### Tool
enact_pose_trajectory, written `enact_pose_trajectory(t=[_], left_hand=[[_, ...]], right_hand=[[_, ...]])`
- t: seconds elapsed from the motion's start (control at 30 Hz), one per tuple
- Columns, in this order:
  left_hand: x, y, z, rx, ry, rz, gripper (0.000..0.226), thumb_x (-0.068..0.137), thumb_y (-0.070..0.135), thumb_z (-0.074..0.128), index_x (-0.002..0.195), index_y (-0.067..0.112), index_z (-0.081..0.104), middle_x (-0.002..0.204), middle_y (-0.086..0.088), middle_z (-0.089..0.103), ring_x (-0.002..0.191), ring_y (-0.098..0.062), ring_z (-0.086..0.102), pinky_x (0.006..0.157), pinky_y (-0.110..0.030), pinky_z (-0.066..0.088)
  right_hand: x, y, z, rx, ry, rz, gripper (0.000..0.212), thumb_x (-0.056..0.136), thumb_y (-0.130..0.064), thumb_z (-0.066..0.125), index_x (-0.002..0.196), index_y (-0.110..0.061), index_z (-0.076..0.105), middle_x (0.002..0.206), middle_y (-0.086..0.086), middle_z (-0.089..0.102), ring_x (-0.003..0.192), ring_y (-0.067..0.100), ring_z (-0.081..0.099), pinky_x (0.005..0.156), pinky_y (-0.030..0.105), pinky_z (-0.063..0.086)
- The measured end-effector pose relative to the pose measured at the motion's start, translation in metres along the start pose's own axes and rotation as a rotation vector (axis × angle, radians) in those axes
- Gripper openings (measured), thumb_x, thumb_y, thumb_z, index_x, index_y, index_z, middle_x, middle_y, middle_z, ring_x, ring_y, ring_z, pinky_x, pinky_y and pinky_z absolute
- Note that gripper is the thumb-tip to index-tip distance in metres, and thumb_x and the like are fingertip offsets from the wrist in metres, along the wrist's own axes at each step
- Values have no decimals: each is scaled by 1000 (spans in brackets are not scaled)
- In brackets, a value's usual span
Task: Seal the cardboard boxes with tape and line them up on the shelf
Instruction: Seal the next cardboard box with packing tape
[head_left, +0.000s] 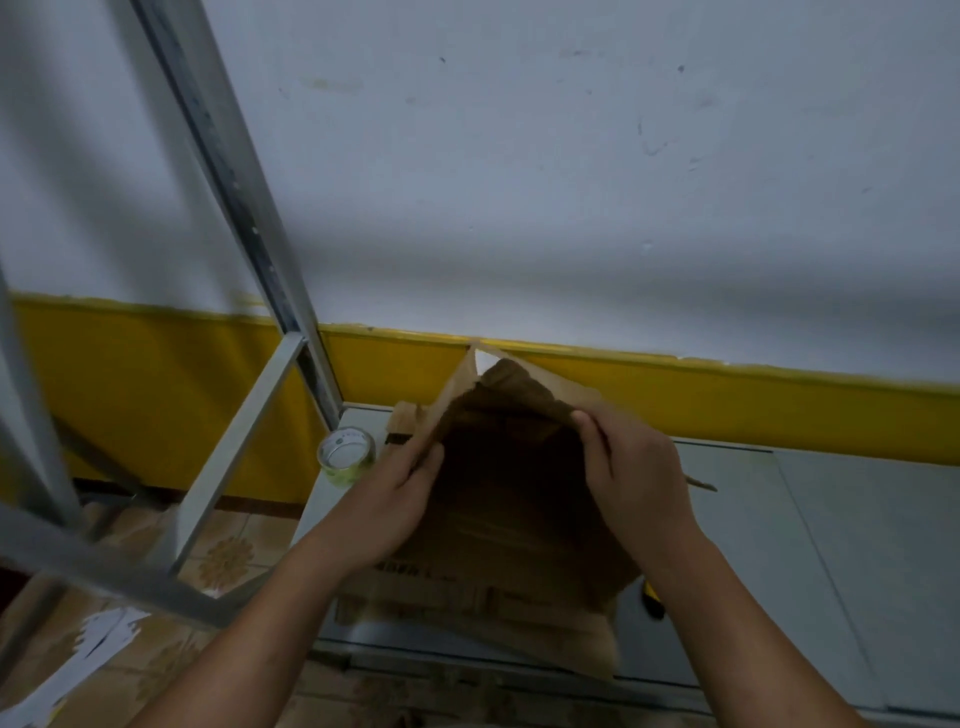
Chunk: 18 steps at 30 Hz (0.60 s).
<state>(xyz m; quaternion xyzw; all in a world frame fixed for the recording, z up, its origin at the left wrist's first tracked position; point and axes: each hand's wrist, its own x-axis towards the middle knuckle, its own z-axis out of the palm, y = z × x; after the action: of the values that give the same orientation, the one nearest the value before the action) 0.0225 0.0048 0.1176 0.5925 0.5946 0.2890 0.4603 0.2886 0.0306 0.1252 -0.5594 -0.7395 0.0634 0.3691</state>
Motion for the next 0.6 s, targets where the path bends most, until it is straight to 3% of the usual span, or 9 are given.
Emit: enact_pose_trajectory(t=[0.03,0.1,0.17,0.27,0.37,0.47,0.53,0.6], left_hand=[[1,1,-3,-68,14,-5,29,106,61,41,115,52,67,107,-14,72,101,-30,70,90,-57,56],[3,3,-10,-159,44,14,38,106,61,41,104,38,70,90,4,74,88,-13,72,79,-40,53],[5,3,-14,-203,50,17,35,107,51,41,109,33,71,97,11,76,92,-6,73,83,-35,53],[6,-4,-19,-216,58,15,36,104,63,43,110,43,72,109,6,76,104,-12,73,95,-49,58],[4,-16,-21,-239,83,-11,34,96,66,45,117,53,69,118,8,75,115,-15,70,103,-56,55],[-2,-23,-24,-294,138,-13,32,98,67,47,121,56,67,119,14,75,119,-16,69,104,-56,54],[-3,-25,-24,-333,198,-36,48,92,75,52,125,45,69,118,10,75,117,-18,69,104,-57,55],[-5,-24,-25,-351,227,-63,64,82,78,54,130,37,68,119,7,75,116,-19,70,104,-56,55]], right_hand=[[5,-5,-4,22,-19,-23,28,110,-29,45,117,-17,70,102,-4,69,88,11,62,72,13,42],[17,-12,-12,51,-52,-67,27,108,-28,49,119,-17,70,105,-4,71,92,11,64,77,15,45],[26,-14,-16,19,-51,-109,23,106,-26,54,116,-17,72,101,-4,72,89,13,65,77,28,52],[30,-8,-21,-73,-107,-102,23,100,-29,63,120,-22,71,105,-6,72,96,16,66,83,44,54],[14,5,-30,-205,-120,50,46,88,-42,76,131,-30,66,131,-11,67,127,17,58,105,50,45],[-13,28,-44,-198,2,271,66,81,-48,82,141,-33,57,150,-7,53,142,20,44,113,55,39],[-29,38,-44,-39,3,473,72,82,-47,82,145,-35,51,151,-7,49,140,18,45,110,50,44],[-36,36,-38,214,-62,599,51,88,-36,78,136,-35,60,134,-8,64,121,16,60,95,44,55]])
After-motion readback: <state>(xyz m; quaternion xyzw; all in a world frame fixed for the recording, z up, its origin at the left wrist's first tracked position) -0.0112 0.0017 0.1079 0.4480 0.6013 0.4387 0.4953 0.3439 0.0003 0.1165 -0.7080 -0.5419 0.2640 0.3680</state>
